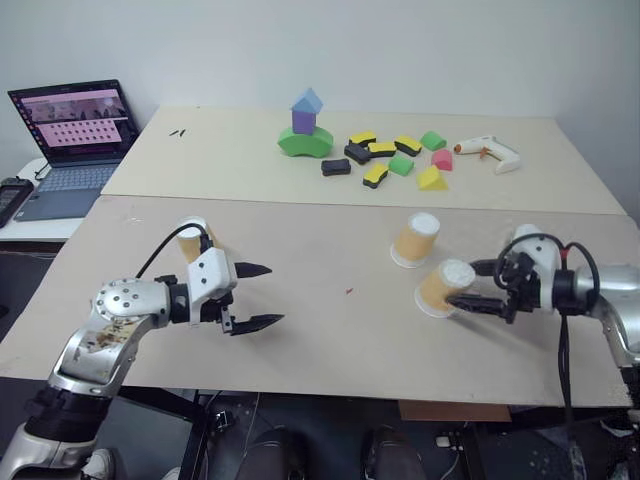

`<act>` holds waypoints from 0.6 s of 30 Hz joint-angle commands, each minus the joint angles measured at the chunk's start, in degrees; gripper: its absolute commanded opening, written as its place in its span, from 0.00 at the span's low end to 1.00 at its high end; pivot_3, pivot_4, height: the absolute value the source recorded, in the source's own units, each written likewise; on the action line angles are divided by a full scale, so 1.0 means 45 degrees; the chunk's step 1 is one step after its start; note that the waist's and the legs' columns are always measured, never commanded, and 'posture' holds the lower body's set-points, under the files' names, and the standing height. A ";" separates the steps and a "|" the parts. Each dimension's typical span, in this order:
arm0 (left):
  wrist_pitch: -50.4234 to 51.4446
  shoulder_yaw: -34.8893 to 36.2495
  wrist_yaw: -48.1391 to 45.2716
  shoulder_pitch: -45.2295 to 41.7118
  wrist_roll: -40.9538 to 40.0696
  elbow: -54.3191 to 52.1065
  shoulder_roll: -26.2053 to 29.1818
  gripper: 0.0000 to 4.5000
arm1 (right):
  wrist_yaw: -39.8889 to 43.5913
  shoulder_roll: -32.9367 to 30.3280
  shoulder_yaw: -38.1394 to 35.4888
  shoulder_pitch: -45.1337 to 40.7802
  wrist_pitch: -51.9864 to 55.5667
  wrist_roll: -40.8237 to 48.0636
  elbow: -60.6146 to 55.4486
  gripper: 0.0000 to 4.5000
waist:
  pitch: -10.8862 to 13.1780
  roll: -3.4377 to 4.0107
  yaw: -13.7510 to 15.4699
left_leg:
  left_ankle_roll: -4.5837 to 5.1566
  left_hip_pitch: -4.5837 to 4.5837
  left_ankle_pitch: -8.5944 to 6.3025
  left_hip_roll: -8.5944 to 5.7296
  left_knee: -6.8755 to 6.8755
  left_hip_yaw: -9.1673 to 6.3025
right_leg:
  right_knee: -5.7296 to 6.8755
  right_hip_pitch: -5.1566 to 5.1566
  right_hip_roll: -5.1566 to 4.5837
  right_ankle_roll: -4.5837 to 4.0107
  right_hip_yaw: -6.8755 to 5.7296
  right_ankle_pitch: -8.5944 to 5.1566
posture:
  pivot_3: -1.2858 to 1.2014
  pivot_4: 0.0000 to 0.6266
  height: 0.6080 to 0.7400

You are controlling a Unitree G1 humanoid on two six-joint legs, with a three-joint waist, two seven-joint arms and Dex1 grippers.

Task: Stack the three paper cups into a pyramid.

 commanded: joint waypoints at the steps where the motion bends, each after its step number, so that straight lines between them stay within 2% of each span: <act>1: -0.0020 0.0092 0.0027 -0.0085 0.0131 -0.0217 0.0016 0.99 | 0.0050 -0.0062 -0.0161 -0.0346 0.0431 0.0462 -0.0753 1.00 | 0.0000 0.0000 -0.0004 | 0.0000 -0.0001 0.0000 -0.0001 -0.0001 0.0001 | -0.0002 -0.0002 0.0000 0.0000 0.0000 0.0000 | 0.52 0.24 0.63; 12: 0.0110 0.0104 0.0061 -0.0172 0.0262 -0.0238 -0.0009 0.99 | 0.0019 0.0100 0.0081 -0.0394 0.0564 0.0495 -0.0904 1.00 | 0.0001 -0.0001 -0.0044 | 0.0002 -0.0001 0.0001 -0.0001 -0.0001 0.0002 | -0.0006 0.0003 0.0017 0.0003 -0.0003 0.0002 | 0.52 0.24 0.63; 13: 0.0142 0.0116 0.0087 -0.0221 0.0254 -0.0236 -0.0023 1.00 | 0.0023 0.0121 0.0082 -0.0418 0.0560 0.0532 -0.0875 0.89 | 0.0001 -0.0001 -0.0051 | 0.0002 -0.0001 0.0001 -0.0001 -0.0002 0.0002 | -0.0006 0.0002 0.0017 0.0003 -0.0003 0.0002 | 0.52 0.24 0.63; 14: 0.0139 0.0108 0.0093 -0.0258 0.0290 -0.0221 -0.0012 1.00 | -0.0003 0.0139 0.0100 -0.0467 0.0551 0.0543 -0.0825 0.84 | 0.0001 -0.0001 -0.0057 | 0.0002 -0.0001 0.0001 0.0000 -0.0002 0.0002 | -0.0006 0.0003 0.0018 0.0003 -0.0003 0.0002 | 0.52 0.24 0.63; 16: 0.0153 0.0102 0.0093 -0.0310 0.0331 -0.0196 -0.0013 1.00 | -0.0032 0.0173 0.0123 -0.0547 0.0563 0.0604 -0.0793 0.68 | 0.0001 -0.0002 -0.0059 | 0.0002 -0.0001 0.0001 -0.0002 -0.0002 0.0003 | -0.0006 0.0002 0.0026 0.0004 -0.0003 0.0002 | 0.52 0.24 0.63; 18: 0.0164 0.0095 0.0082 -0.0337 0.0352 -0.0159 -0.0029 1.00 | -0.0048 0.0308 0.0062 -0.0714 0.0675 0.0847 -0.0942 0.65 | 0.0001 -0.0002 -0.0065 | 0.0002 -0.0001 0.0001 -0.0002 -0.0001 0.0003 | -0.0006 0.0003 0.0026 0.0004 -0.0004 0.0003 | 0.52 0.24 0.63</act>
